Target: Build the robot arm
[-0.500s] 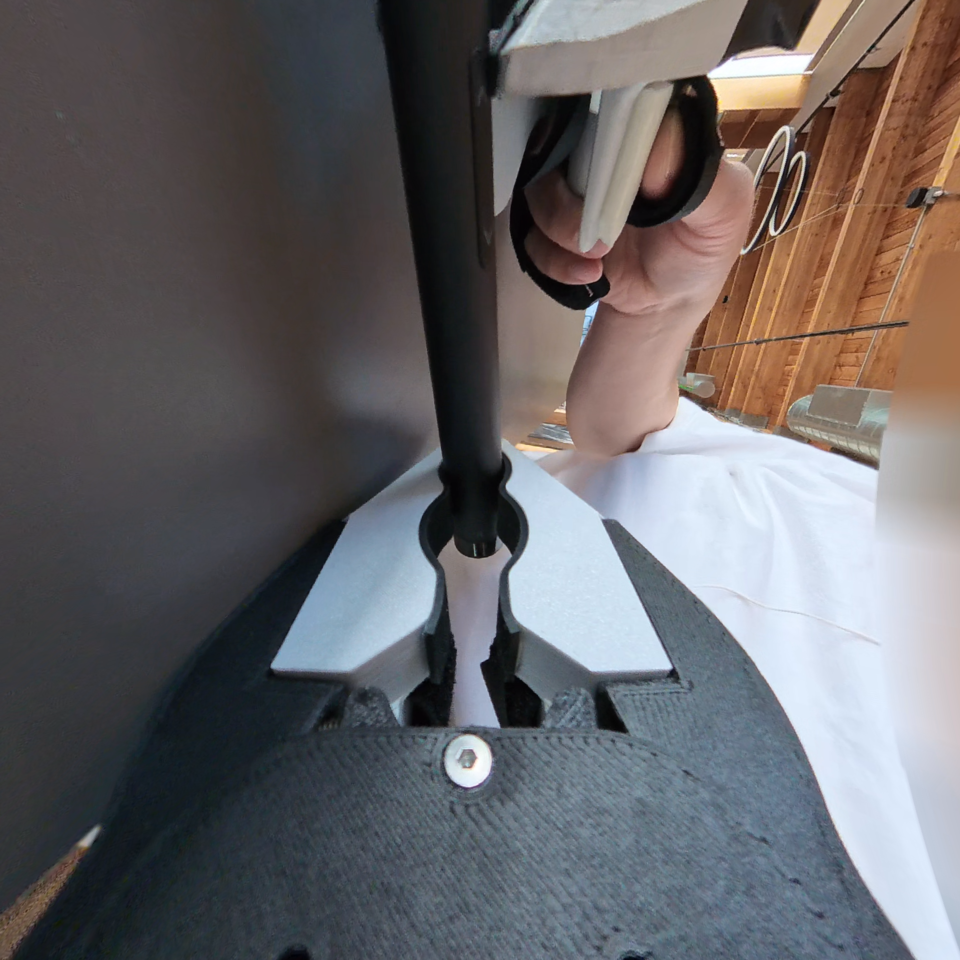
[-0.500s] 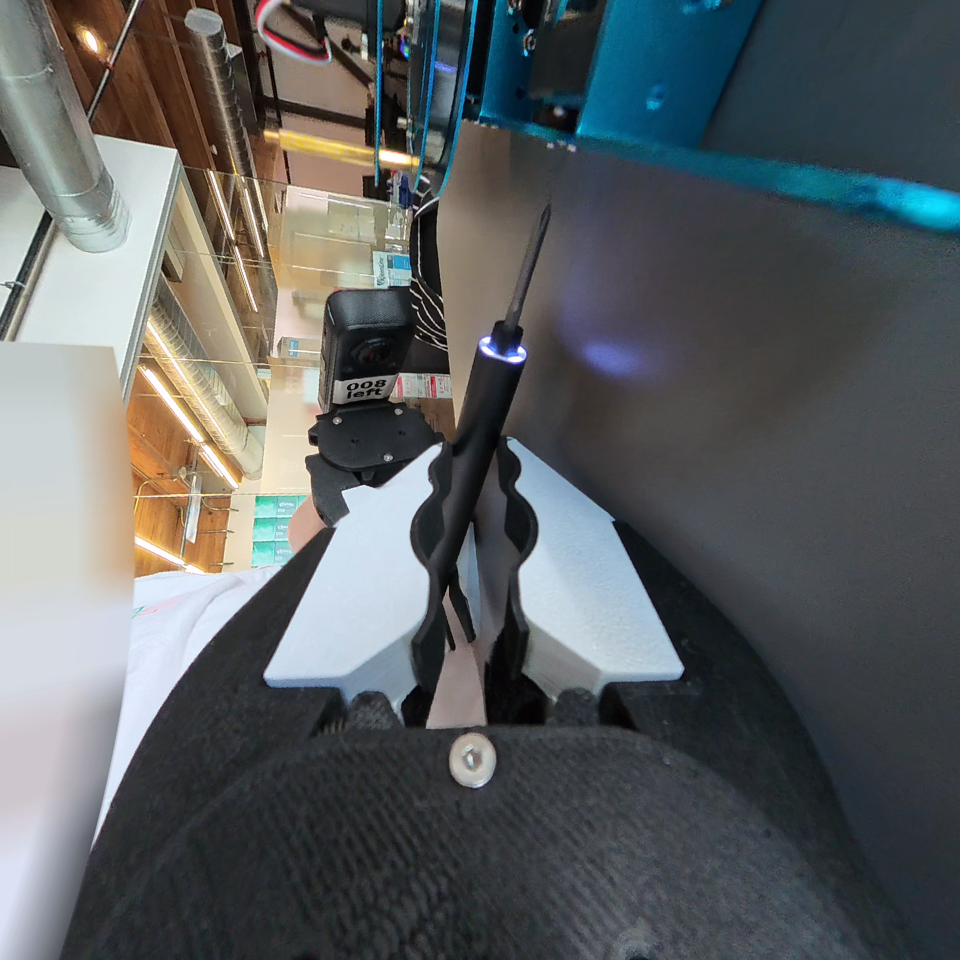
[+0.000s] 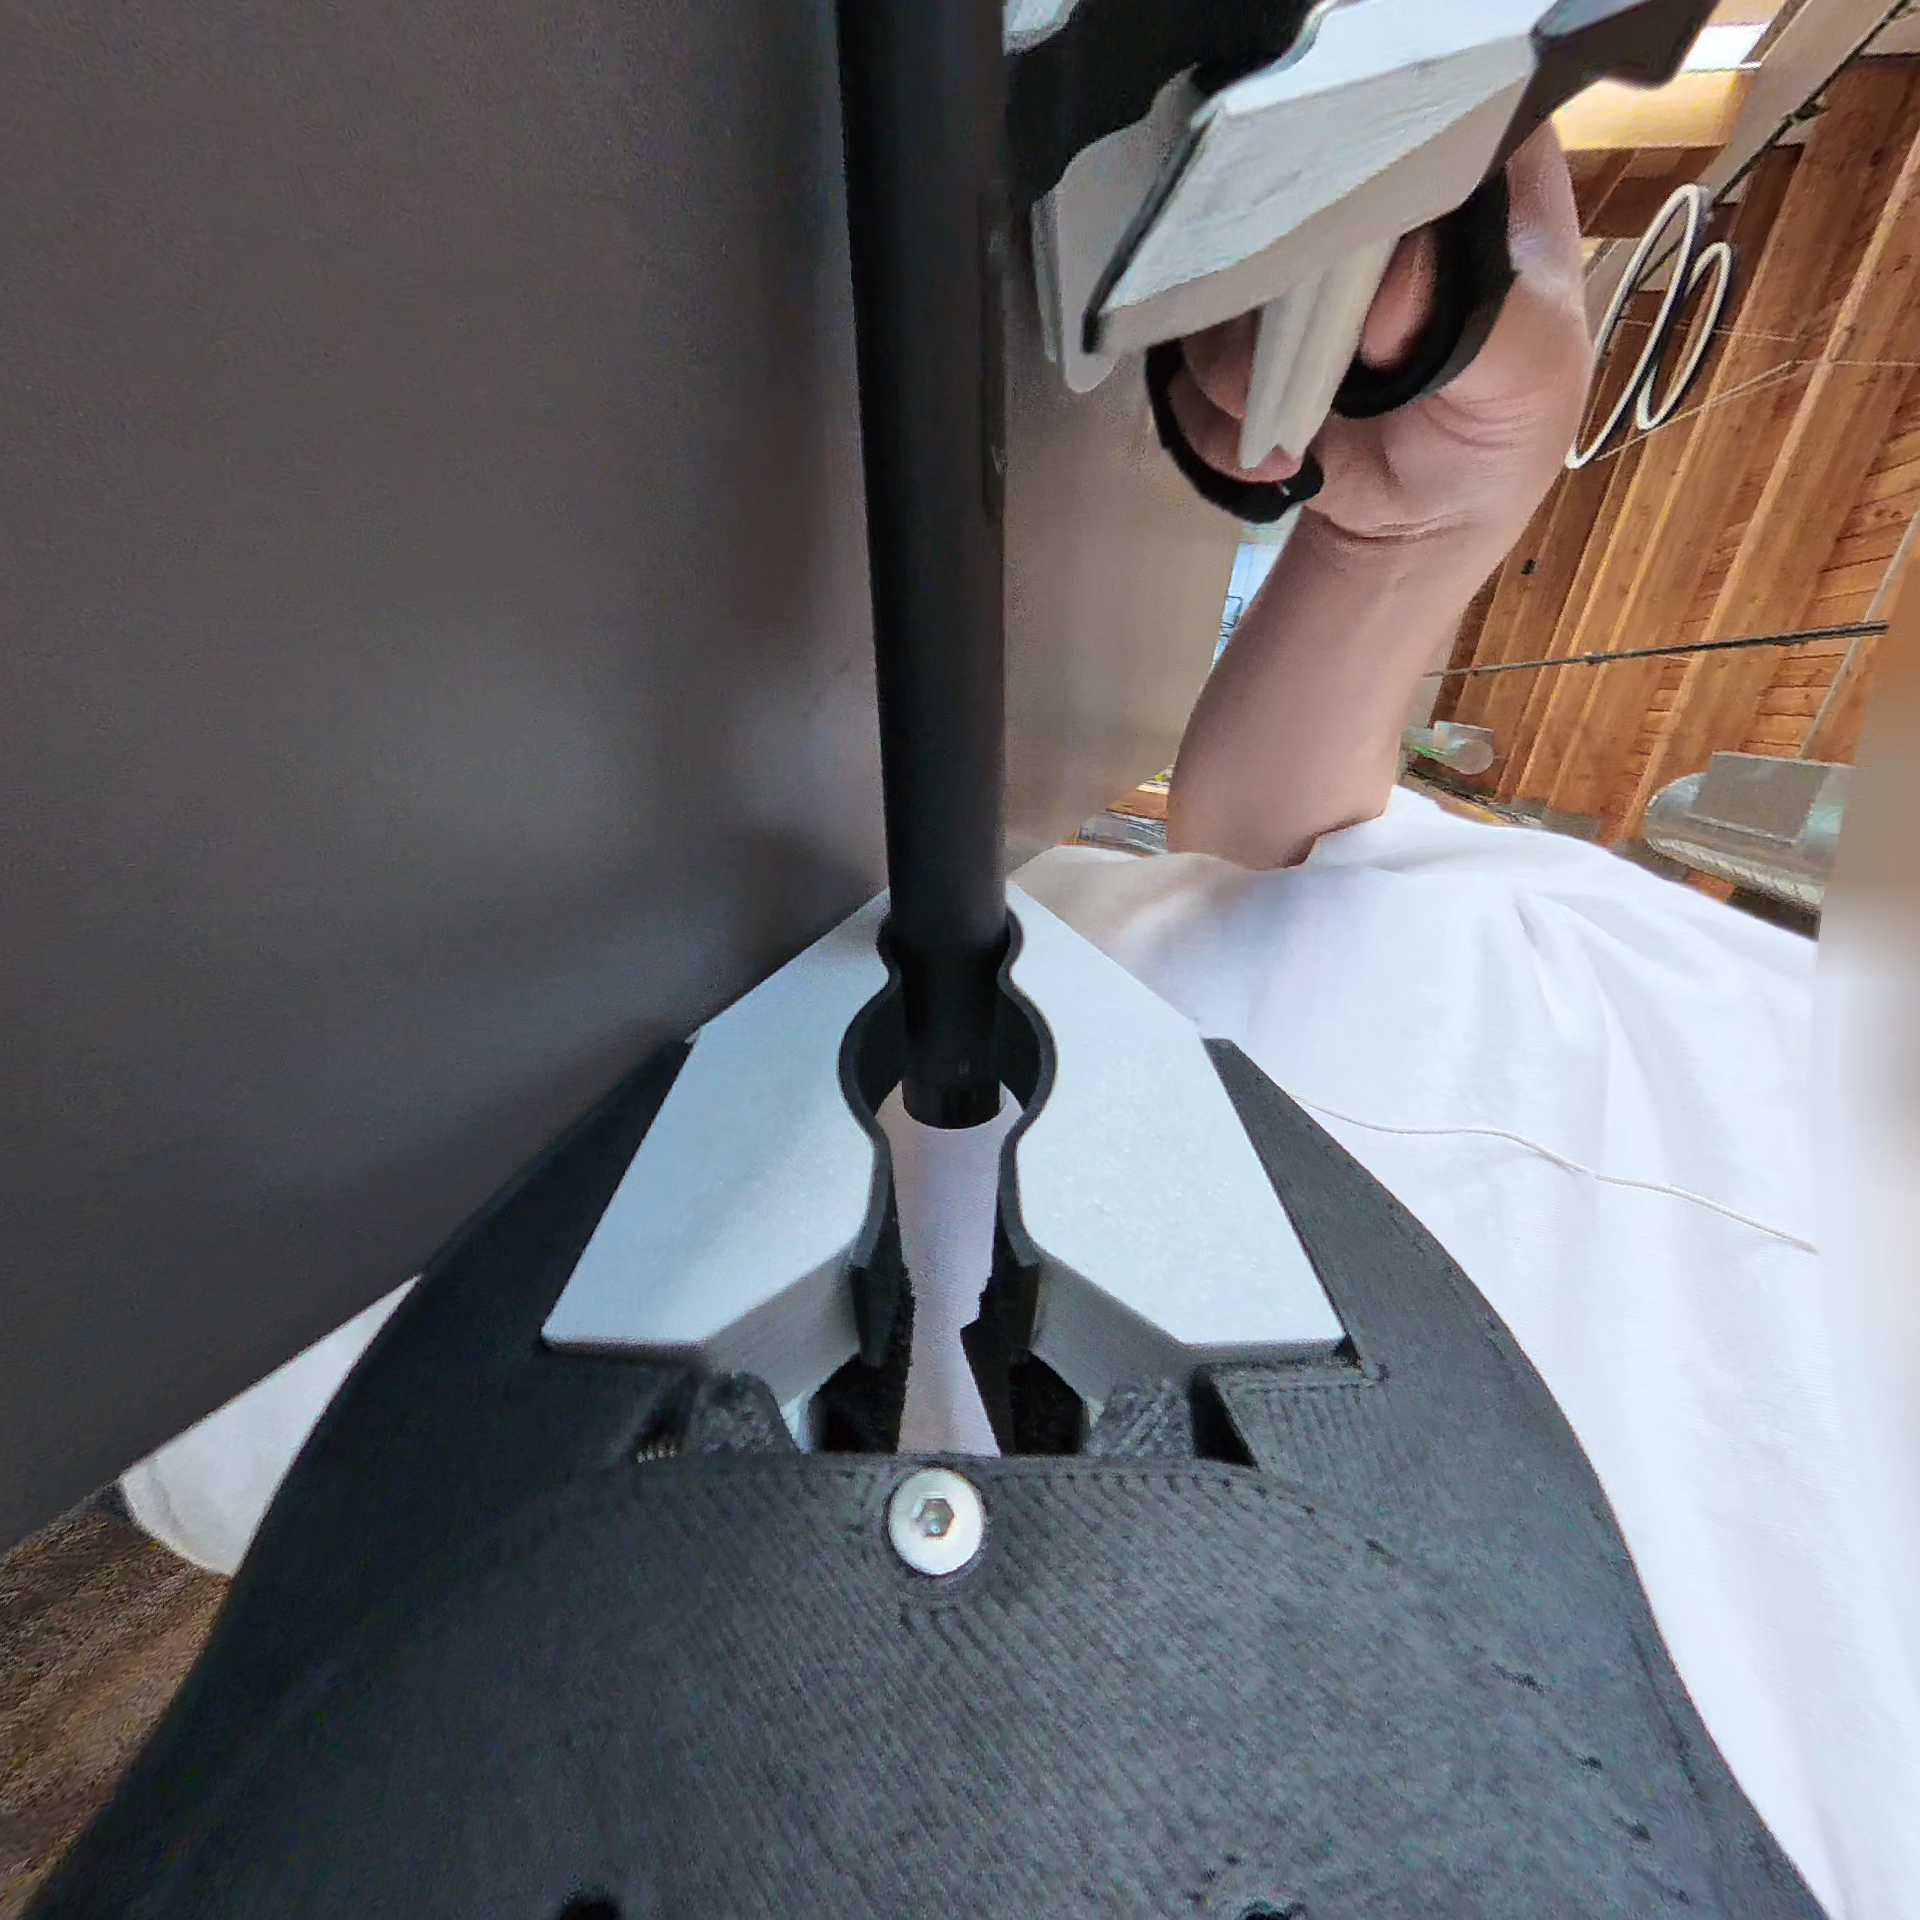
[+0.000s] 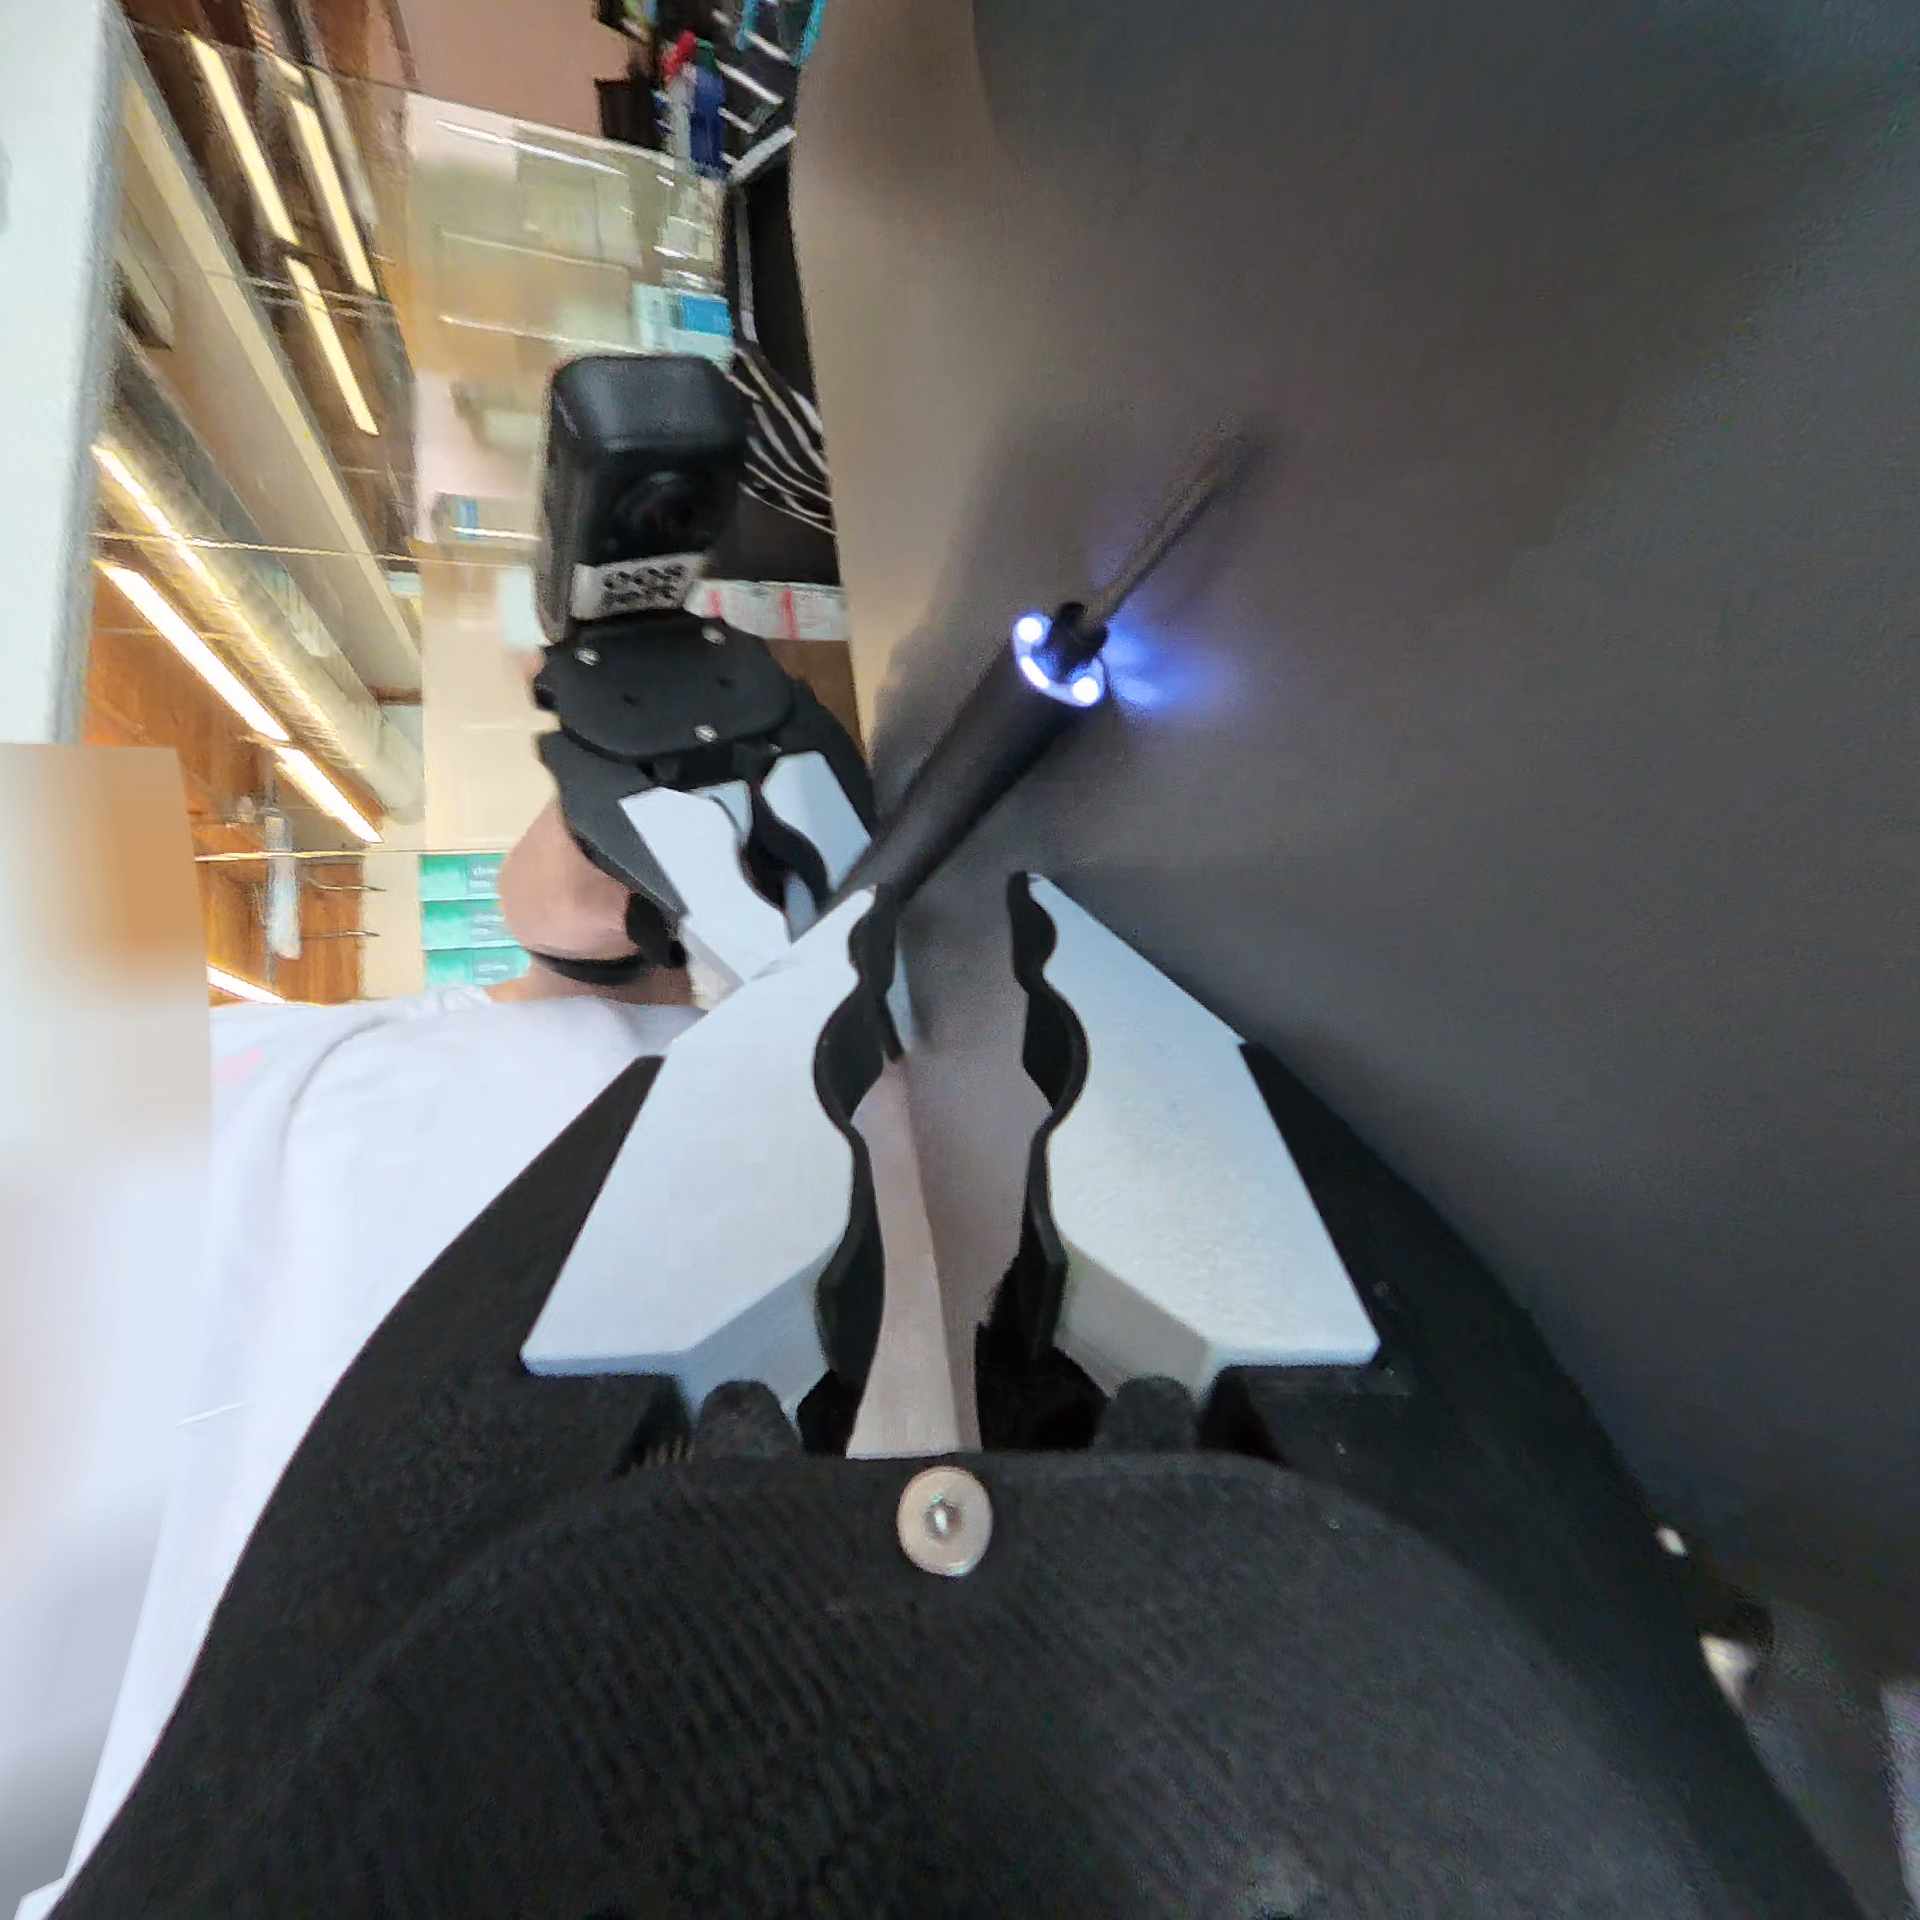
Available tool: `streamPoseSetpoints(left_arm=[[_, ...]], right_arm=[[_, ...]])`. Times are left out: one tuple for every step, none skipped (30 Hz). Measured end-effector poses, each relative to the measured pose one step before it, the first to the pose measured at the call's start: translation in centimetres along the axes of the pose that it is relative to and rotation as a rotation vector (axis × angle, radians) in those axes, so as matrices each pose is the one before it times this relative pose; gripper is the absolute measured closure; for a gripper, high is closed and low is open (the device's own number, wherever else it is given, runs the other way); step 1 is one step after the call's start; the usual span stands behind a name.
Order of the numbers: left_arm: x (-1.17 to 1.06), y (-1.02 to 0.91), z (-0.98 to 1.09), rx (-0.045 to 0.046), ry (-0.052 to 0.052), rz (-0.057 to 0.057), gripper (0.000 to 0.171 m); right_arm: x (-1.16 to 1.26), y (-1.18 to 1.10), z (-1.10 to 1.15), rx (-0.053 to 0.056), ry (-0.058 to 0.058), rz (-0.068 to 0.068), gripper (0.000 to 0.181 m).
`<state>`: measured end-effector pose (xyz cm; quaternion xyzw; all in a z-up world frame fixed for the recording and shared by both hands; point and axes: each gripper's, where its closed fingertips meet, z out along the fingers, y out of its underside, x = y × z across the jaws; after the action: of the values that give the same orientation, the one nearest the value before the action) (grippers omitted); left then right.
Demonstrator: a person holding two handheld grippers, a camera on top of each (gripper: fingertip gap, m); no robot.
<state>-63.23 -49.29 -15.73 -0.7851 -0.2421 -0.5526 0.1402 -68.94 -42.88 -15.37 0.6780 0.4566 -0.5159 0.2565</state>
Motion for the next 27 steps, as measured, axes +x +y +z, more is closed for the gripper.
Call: streamPoseSetpoints(left_arm=[[-0.023,-0.119,0.006,0.00344,-0.0080,-0.0008,0.163],[-0.079,-0.120,0.054,0.00199,-0.0123,0.0003,0.163],[-0.054,-0.172,0.113,0.00488,-0.0132,0.0020,0.163],[0.055,-0.250,0.187,0.01152,-0.0094,-0.0013,0.163],[0.102,-0.171,0.266,0.00643,-0.0071,-0.0040,0.163],[0.170,-0.060,0.360,-0.00274,-0.0065,-0.0037,0.163],[0.227,-0.121,0.433,-0.00169,-0.0061,0.0047,0.163],[0.183,-0.206,0.489,0.00215,-0.0088,0.0066,0.163],[0.276,-0.215,0.547,0.00318,-0.0016,0.0022,0.162],[0.374,-0.166,0.590,0.00079,0.0086,-0.0018,0.161],[0.410,-0.118,0.631,0.00011,0.0147,-0.0067,0.159],[0.414,-0.118,0.626,0.00492,0.0165,-0.0078,0.157],[0.379,-0.072,0.626,0.00782,0.0141,-0.0030,0.154],[0.327,0.083,0.603,0.00094,0.0106,-0.0029,0.154],[0.273,0.196,0.577,-0.00522,0.0086,-0.0041,0.153],[0.242,0.198,0.532,-0.00253,0.0078,-0.0029,0.153],[0.202,0.143,0.479,0.00478,0.0084,-0.0057,0.153],[0.176,0.138,0.430,0.00770,0.0096,-0.0101,0.153],[0.192,0.147,0.395,0.00944,0.0103,-0.0069,0.153],[0.093,0.063,0.325,0.01277,-0.0015,-0.0014,0.153],[0.125,-0.012,0.309,0.01563,0.0006,-0.0029,0.153],[0.202,-0.062,0.319,0.01768,0.0081,-0.0095,0.151],[0.253,-0.116,0.328,0.01720,0.0097,-0.0080,0.148],[0.240,-0.024,0.376,0.00820,0.0067,-0.0102,0.146],[0.236,0.016,0.374,0.00737,0.0048,-0.0049,0.144],[0.140,0.092,0.337,0.00648,-0.0012,-0.0012,0.143],[0.097,0.211,0.261,0.00489,-0.0014,-0.0006,0.142]], right_arm=[[0.331,0.245,-0.375,-0.0064,0.0296,-0.0206,0.161],[0.091,0.081,-0.330,0.0049,0.0159,-0.0168,0.161],[0.009,-0.045,-0.288,0.0172,0.0170,-0.0221,0.159],[0.144,0.019,-0.257,0.0167,0.0322,-0.0320,0.159],[0.216,0.097,-0.212,0.0097,0.0440,-0.0483,0.159],[0.135,-0.138,-0.185,0.0223,0.0475,-0.0746,0.160],[0.107,-0.490,-0.229,0.0436,0.0517,-0.0937,0.159],[0.166,-0.706,-0.300,0.0602,0.0590,-0.1038,0.159],[0.520,-0.499,-0.339,0.0506,0.0803,-0.0810,0.159],[0.721,-0.249,-0.346,0.0272,0.0844,-0.0436,0.158],[0.583,-0.151,-0.264,0.0164,0.0646,-0.0104,0.156],[0.133,-0.173,-0.164,0.0181,0.0252,0.0147,0.152],[-0.294,-0.191,-0.122,0.0188,-0.0123,0.0318,0.148],[-0.427,-0.162,-0.080,0.0199,-0.0270,0.0433,0.146],[-0.359,-0.158,-0.066,0.0226,-0.0296,0.0444,0.144],[-0.147,-0.067,-0.047,0.0186,-0.0165,0.0332,0.142],[0.040,0.209,0.043,0.0005,-0.0030,0.0176,0.139],[0.032,0.524,0.116,-0.0236,0.0023,0.0041,0.138],[0.079,0.706,0.168,-0.0366,0.0105,-0.0139,0.139],[0.200,0.715,0.134,-0.0379,0.0256,-0.0271,0.139],[-0.100,0.413,0.044,-0.0188,0.0138,-0.0378,0.144],[0.000,0.261,-0.035,-0.0121,0.0234,-0.0342,0.148],[-0.001,0.197,-0.066,-0.0095,0.0219,-0.0356,0.150],[-0.120,0.111,-0.069,-0.0056,0.0098,-0.0294,0.152],[-0.175,0.139,-0.039,-0.0067,0.0009,-0.0201,0.156],[0.027,0.057,-0.042,-0.0010,0.0080,-0.0135,0.156],[0.091,0.019,-0.062,0.0025,0.0082,-0.0086,0.157]])
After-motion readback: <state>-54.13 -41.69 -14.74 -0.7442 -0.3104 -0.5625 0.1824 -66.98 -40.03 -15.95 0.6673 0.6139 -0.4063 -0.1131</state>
